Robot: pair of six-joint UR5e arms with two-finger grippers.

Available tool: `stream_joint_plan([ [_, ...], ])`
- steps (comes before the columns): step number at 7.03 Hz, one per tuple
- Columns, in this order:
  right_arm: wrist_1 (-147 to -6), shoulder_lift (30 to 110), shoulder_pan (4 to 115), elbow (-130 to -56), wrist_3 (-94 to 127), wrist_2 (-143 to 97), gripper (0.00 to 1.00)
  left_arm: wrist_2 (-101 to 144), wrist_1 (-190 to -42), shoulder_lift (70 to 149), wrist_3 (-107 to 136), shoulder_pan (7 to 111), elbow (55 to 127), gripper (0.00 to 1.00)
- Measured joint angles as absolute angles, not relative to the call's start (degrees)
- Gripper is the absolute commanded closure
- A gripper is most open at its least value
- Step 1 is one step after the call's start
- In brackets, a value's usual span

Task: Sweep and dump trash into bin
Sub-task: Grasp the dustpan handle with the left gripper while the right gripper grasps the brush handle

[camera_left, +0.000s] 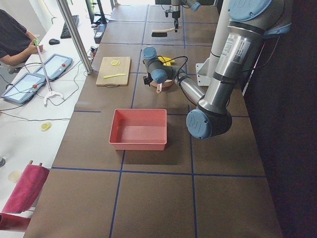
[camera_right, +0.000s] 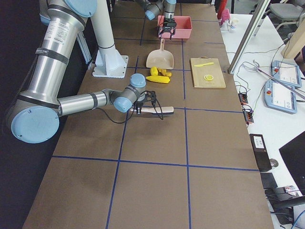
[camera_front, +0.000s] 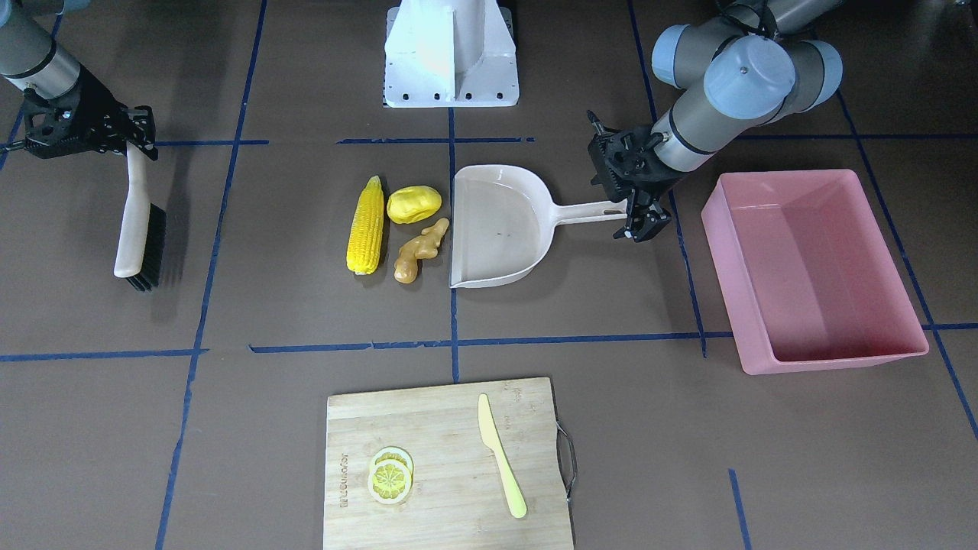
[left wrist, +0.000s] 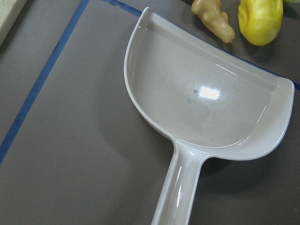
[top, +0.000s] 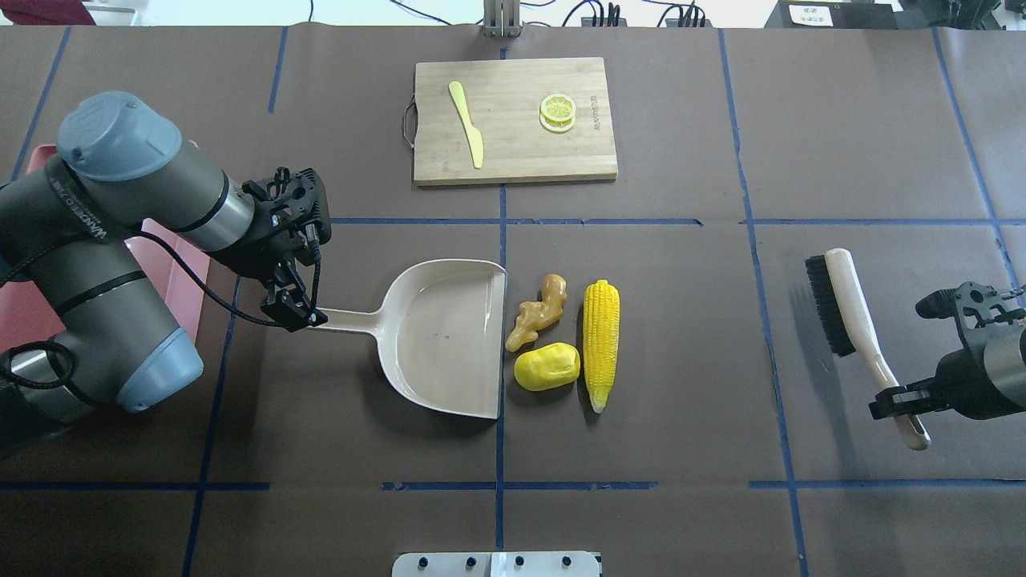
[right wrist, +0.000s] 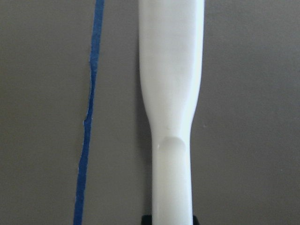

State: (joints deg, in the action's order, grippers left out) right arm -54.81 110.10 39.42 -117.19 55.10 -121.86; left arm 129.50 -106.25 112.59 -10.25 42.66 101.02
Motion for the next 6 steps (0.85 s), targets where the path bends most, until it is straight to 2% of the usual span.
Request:
stream_joint_plan([
  [3,-54.86,108.6,38.28,-118.49,55.35,-121.51,0.99,128.81,-106.67,114.35,-14.6,40.22,97.44,0.01],
  [6,-55.89,105.47,37.94,-118.81,56.5,-120.35,0.99,126.7,-106.71,114.38,-14.74,37.77,97.25,0.08],
])
